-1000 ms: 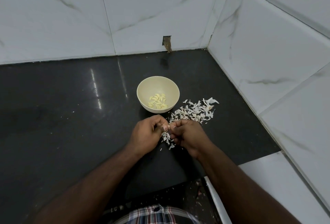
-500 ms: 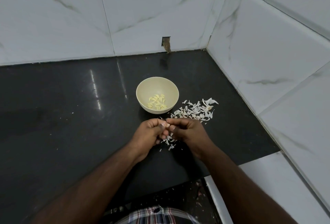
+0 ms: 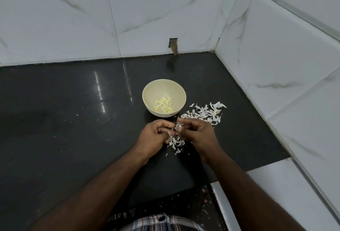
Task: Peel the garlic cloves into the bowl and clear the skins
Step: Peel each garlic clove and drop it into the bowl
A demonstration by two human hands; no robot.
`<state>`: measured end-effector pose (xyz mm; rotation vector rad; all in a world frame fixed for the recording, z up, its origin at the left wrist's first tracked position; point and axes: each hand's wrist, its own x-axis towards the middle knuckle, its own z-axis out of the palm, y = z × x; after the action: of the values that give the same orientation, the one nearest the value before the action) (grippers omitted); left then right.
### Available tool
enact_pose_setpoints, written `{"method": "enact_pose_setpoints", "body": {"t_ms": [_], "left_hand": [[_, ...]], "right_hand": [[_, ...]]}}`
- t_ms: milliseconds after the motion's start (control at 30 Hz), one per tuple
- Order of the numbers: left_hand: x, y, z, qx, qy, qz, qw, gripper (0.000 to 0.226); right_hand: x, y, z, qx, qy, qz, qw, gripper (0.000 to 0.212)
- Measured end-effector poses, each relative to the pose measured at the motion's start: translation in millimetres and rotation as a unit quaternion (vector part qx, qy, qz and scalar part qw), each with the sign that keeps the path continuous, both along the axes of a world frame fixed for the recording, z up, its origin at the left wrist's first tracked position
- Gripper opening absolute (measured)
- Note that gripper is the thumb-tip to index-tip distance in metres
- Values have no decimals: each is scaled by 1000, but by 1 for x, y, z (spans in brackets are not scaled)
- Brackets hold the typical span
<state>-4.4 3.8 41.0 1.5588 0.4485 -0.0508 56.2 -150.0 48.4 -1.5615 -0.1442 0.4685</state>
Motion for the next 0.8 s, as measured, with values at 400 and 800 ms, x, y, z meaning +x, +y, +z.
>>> {"method": "enact_pose_setpoints", "body": {"t_ms": [400, 800], "left_hand": [[-2, 0, -2, 28, -17, -31, 999, 7], [-4, -1, 0, -2, -32, -52, 998, 21]], "right_hand": [[0, 2, 0, -59, 29, -16, 998, 16], [-7, 12, 0, -62, 35, -37, 997, 20]]}}
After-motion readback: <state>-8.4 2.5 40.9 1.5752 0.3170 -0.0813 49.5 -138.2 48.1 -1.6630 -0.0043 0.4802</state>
